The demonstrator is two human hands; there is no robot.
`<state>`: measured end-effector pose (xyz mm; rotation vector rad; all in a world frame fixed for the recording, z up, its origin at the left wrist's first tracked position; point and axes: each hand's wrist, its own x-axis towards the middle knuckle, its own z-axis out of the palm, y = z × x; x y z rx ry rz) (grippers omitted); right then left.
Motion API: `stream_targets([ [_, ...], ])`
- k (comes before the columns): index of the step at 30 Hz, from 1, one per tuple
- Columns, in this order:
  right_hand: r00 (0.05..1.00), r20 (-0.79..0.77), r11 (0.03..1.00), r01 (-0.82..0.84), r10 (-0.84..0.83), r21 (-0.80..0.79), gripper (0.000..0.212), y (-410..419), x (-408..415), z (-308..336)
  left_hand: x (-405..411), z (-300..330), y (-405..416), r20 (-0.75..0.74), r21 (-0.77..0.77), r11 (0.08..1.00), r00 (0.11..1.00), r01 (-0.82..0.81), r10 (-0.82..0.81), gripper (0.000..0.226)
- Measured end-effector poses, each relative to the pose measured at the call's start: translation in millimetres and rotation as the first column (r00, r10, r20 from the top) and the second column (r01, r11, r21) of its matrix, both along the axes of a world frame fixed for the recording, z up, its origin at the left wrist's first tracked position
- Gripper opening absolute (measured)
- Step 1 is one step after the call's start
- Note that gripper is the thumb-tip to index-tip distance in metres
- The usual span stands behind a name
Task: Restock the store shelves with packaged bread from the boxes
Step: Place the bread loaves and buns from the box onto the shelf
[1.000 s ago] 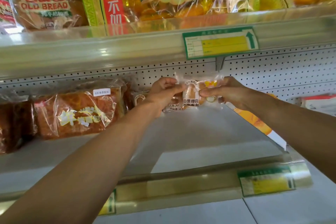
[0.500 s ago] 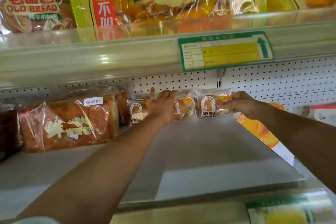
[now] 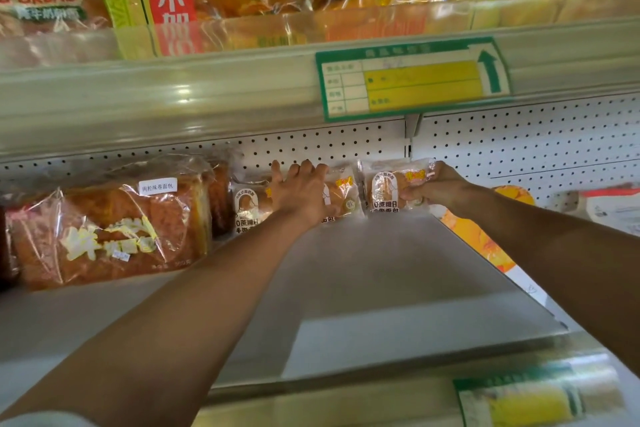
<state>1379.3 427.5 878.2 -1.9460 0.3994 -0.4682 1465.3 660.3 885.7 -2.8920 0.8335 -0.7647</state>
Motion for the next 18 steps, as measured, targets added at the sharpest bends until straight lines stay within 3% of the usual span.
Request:
stream_targets([
  [2, 0.999, -0.029, 1.0, 0.025, -0.026, -0.013, 0.062, -5.7, 4.2, -3.9, -1.6, 1.7, -0.7, -0.029, -0.007, 1.0, 1.0, 0.005, -0.005, 0.088],
  [4, 0.998, -0.036, 0.998, 0.044, -0.045, -0.043, 0.108, -18.0, 12.1, -11.2, -3.9, 3.4, -0.8, -0.045, -0.024, 1.0, 0.999, 0.017, -0.018, 0.089],
  [6, 0.996, -0.019, 0.996, 0.085, -0.086, -0.038, 0.128, -8.7, 6.6, -5.6, -6.5, 4.8, -0.1, -0.065, -0.058, 0.998, 0.997, 0.035, -0.039, 0.09],
  [10, 0.953, 0.05, 0.926, 0.302, -0.299, -0.228, 0.098, 17.6, -14.2, 9.6, -15.3, 8.9, 6.7, -0.106, -0.189, 0.978, 0.988, 0.09, -0.112, 0.086],
  [13, 0.934, 0.171, 0.845, 0.357, -0.314, -0.4, 0.077, 29.8, -22.8, 11.6, -28.3, 13.3, 18.8, -0.175, -0.372, 0.92, 0.964, 0.124, -0.201, 0.073],
  [16, 0.939, 0.227, 0.822, 0.338, -0.26, -0.458, 0.057, 50.5, -30.8, 11.7, -46.5, 17.6, 32.1, -0.363, -0.666, 0.743, 0.843, 0.062, -0.397, 0.055],
  [18, 0.948, 0.258, 0.847, 0.29, -0.189, -0.445, 0.044, 70.4, -34.6, 12.3, -59.6, 20.7, 42.7, -0.404, -0.807, 0.591, 0.754, -0.028, -0.517, 0.048],
])
